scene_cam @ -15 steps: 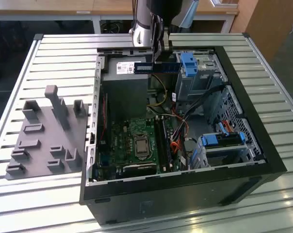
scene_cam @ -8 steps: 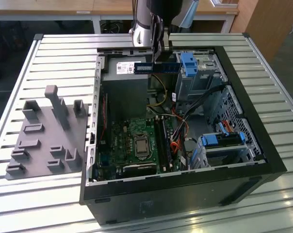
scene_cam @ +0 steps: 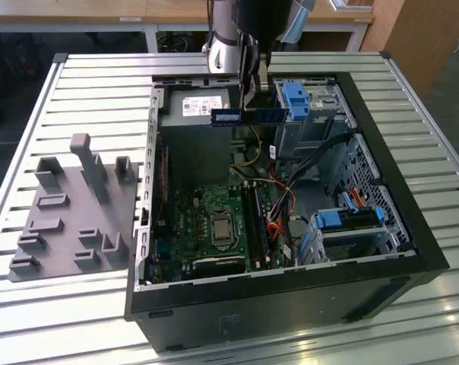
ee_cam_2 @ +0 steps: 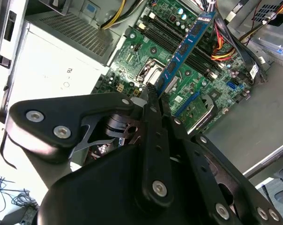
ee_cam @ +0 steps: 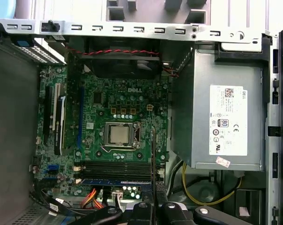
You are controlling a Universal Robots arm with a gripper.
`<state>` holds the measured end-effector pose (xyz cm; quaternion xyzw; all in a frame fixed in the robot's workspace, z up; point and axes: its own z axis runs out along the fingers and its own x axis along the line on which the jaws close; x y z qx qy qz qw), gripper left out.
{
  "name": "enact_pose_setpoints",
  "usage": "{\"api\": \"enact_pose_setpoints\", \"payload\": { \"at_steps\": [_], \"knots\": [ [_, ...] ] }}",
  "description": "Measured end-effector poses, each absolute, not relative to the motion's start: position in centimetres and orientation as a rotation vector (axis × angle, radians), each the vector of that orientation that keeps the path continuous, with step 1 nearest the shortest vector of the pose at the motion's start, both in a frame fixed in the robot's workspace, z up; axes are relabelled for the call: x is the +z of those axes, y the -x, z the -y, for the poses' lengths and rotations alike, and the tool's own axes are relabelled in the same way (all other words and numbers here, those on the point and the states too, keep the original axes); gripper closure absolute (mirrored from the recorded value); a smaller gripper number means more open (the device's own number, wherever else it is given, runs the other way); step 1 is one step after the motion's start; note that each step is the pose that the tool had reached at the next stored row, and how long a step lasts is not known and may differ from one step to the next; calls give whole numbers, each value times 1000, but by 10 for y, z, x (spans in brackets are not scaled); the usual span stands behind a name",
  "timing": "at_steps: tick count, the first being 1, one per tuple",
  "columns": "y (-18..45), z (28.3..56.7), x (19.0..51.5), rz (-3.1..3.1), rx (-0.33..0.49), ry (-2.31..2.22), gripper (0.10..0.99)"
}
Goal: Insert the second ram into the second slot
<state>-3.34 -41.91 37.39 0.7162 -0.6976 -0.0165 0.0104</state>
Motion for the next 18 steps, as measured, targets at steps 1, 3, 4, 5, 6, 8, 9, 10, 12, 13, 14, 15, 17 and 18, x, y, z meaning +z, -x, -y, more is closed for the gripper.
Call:
{"api": "enact_pose_setpoints", "payload": {
  "at_steps": [1, 3, 4, 5, 6, 8, 9, 10, 12, 13, 14, 15, 17, 18],
  "knots": [
    [33, 419, 374, 2177, -52, -2235, 949],
    [33, 420, 374, 2177, -52, -2235, 949],
    [33, 420, 374, 2177, -51, -2235, 949],
    [33, 420, 374, 2177, -51, -2235, 949],
    [33, 420, 374, 2177, -52, -2235, 949],
    [33, 421, 374, 2177, -52, -2235, 949],
    [33, 421, 374, 2177, -52, -2235, 949],
    [33, 421, 374, 2177, -52, -2235, 949],
    [33, 423, 374, 2177, -52, -2235, 949],
    [33, 425, 374, 2177, -51, -2235, 949],
    [33, 425, 374, 2177, -52, -2235, 949],
    [33, 426, 374, 2177, -52, -2235, 949],
    [33, 426, 374, 2177, -52, -2235, 949],
    [33, 426, 374, 2177, -52, -2235, 949]
  ]
}}
